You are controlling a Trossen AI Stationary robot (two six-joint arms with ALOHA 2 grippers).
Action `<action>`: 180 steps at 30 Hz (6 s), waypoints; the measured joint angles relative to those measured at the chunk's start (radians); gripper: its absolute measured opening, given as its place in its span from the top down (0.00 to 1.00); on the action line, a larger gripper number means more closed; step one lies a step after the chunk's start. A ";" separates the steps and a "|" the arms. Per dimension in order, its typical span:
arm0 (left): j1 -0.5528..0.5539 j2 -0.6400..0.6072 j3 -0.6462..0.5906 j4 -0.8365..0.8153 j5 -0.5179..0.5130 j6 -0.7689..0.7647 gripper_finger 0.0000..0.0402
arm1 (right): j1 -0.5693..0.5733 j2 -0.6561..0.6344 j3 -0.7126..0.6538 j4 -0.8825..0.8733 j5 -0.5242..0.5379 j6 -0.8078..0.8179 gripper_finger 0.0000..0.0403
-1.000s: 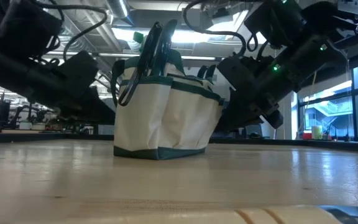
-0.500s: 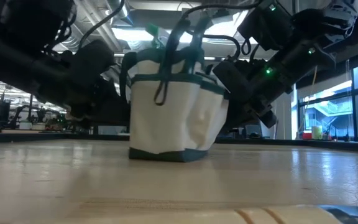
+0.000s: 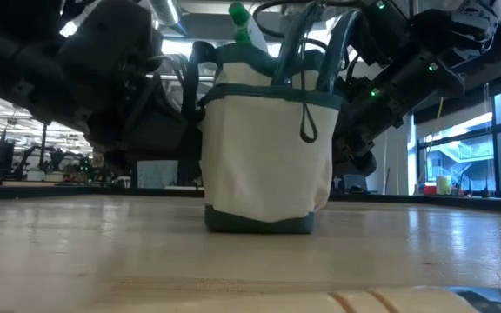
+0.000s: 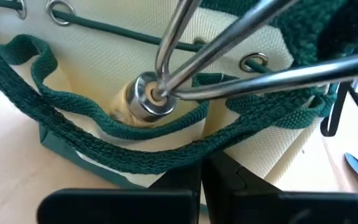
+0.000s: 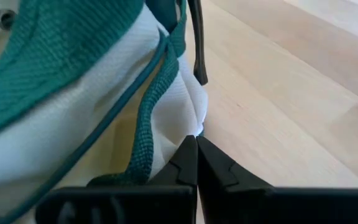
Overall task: Pick & Place Garden tools in Gardening bag
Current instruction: Adjust the green gardening bag, then adjust the brown hand rake in the side pocket of the green gardening bag
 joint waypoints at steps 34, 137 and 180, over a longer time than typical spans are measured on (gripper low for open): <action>-0.213 -0.157 0.017 -0.677 -0.289 -0.406 1.00 | 0.017 0.000 0.000 -0.002 -0.051 -0.023 1.00; -0.329 -0.187 0.015 -1.025 -0.406 -0.618 1.00 | 0.342 -0.228 0.000 0.285 0.255 -0.388 1.00; -0.328 -0.187 0.015 -1.019 -0.408 -0.503 0.99 | 0.545 -0.226 0.000 0.192 -0.049 -0.100 0.90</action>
